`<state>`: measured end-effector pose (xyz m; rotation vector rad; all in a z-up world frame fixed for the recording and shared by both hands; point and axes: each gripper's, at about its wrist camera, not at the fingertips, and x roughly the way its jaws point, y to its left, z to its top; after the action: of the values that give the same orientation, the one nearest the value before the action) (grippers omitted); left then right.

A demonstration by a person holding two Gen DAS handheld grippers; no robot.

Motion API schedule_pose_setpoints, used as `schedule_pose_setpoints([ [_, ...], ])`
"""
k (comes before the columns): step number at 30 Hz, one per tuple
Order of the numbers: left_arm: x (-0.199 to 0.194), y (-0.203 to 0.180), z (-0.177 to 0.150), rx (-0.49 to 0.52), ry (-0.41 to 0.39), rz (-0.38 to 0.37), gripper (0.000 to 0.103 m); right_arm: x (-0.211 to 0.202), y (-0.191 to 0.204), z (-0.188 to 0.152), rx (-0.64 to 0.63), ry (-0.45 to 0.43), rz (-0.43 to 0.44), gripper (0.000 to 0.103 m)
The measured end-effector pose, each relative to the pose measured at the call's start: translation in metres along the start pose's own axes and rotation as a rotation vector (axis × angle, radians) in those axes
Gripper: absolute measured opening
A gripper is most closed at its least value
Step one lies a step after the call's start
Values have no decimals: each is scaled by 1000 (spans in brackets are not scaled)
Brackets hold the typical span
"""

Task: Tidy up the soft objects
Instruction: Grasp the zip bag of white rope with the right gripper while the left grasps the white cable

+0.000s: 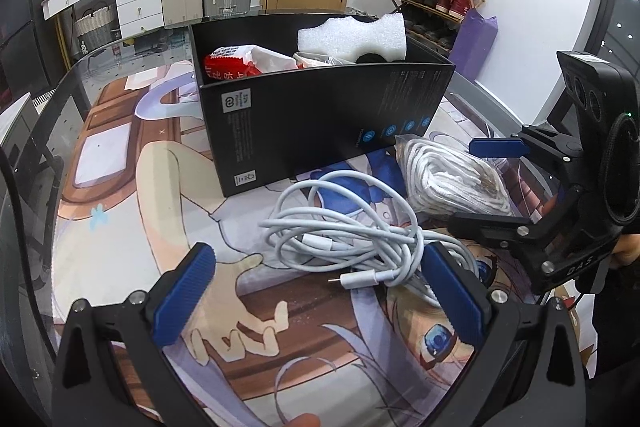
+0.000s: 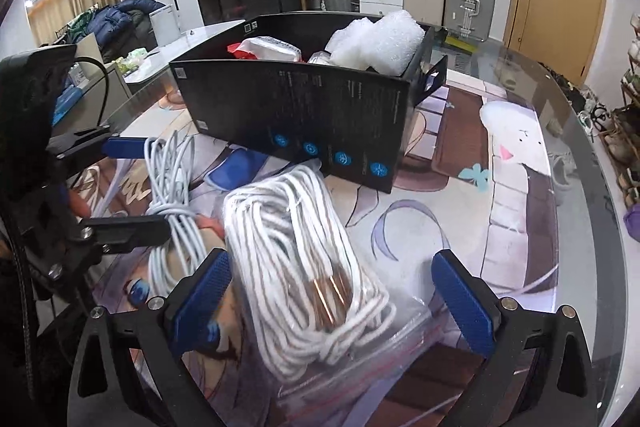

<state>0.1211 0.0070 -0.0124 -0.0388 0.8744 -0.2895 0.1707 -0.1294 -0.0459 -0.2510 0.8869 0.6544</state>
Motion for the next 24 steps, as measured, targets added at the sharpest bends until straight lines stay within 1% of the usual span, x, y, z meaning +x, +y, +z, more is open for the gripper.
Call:
schedule_pose_setpoints([
  [1,0,0,-1,-1,0,-1,103,1,2,0,-7,3,-5,101],
  [2,0,0,-1,0,-1,-2,103,1,3,0,-17,7,-15,95],
  [3,0,1,-1,-1,-2,-4,103,0,6,-2,-30,4,-29,92],
  [5,0,1,-1,0,-3,-4,103,-5,7,-4,-25,-14,-20,76],
  [6,0,1,-2,2,-3,-4,103,-6,8,-6,-21,-19,-19,74],
  [8,0,1,-2,2,-3,-5,103,-11,8,-9,-11,-29,-7,66],
  [14,0,-1,-2,14,1,-6,103,-18,12,-17,4,-50,20,59],
  [17,0,-3,-1,16,2,-2,103,-19,12,-17,10,-53,31,59],
  [24,2,-6,0,27,5,-6,103,-18,15,-19,5,-56,23,59],
])
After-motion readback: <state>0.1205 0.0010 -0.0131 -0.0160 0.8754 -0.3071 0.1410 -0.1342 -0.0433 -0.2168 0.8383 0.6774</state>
